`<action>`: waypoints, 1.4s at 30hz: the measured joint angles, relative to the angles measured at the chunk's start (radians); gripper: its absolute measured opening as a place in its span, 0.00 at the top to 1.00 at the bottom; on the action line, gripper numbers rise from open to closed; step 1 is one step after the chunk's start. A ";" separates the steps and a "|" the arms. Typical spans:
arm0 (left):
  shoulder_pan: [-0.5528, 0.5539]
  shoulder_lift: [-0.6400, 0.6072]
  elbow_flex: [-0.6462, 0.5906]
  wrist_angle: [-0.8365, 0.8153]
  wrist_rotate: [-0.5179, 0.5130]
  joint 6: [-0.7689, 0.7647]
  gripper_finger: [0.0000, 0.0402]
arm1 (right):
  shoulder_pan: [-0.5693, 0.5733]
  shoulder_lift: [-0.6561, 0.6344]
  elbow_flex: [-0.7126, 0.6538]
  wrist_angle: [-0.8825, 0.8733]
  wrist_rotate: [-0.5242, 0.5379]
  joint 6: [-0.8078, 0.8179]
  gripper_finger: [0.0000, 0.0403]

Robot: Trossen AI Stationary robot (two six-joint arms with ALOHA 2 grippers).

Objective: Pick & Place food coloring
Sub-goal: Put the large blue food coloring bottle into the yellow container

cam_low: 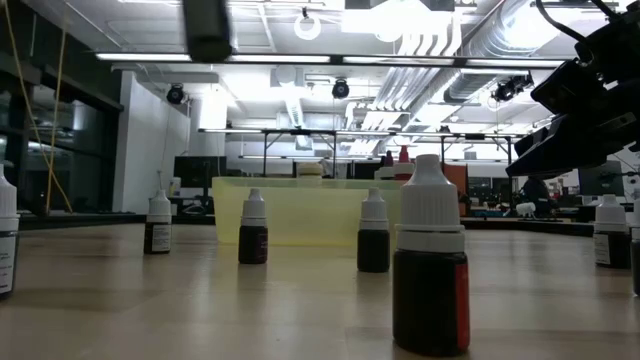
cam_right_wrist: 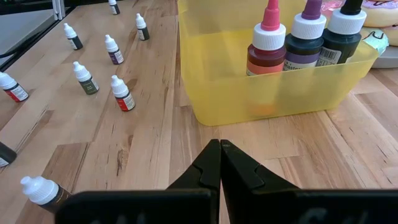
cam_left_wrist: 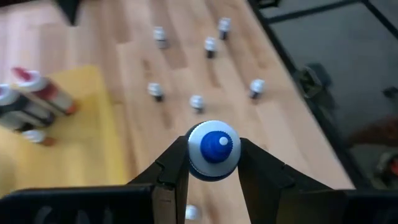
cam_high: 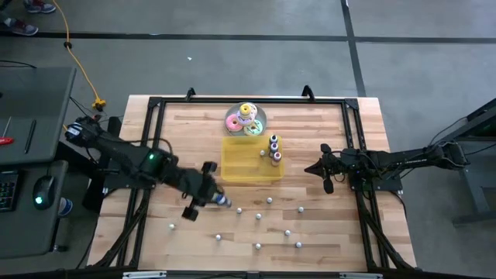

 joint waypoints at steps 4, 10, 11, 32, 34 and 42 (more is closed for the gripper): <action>0.092 0.010 0.000 0.024 0.000 0.011 0.75 | 0.000 0.000 0.000 0.000 0.000 0.000 1.00; 0.224 0.026 0.000 0.108 0.004 0.029 0.75 | 0.000 0.000 0.000 0.000 0.000 0.000 1.00; 0.244 0.036 0.001 0.137 0.004 0.029 0.75 | 0.000 0.000 0.000 0.000 0.000 0.000 1.00; 0.423 0.427 0.447 0.048 0.108 0.069 0.75 | 0.000 0.001 0.000 -0.003 0.000 0.000 1.00; 0.423 0.461 0.493 0.011 0.108 0.075 0.75 | 0.000 0.000 0.000 -0.004 0.000 0.000 1.00; 0.423 0.550 0.525 -0.083 0.075 0.088 0.75 | 0.000 0.000 0.000 -0.003 0.000 0.000 1.00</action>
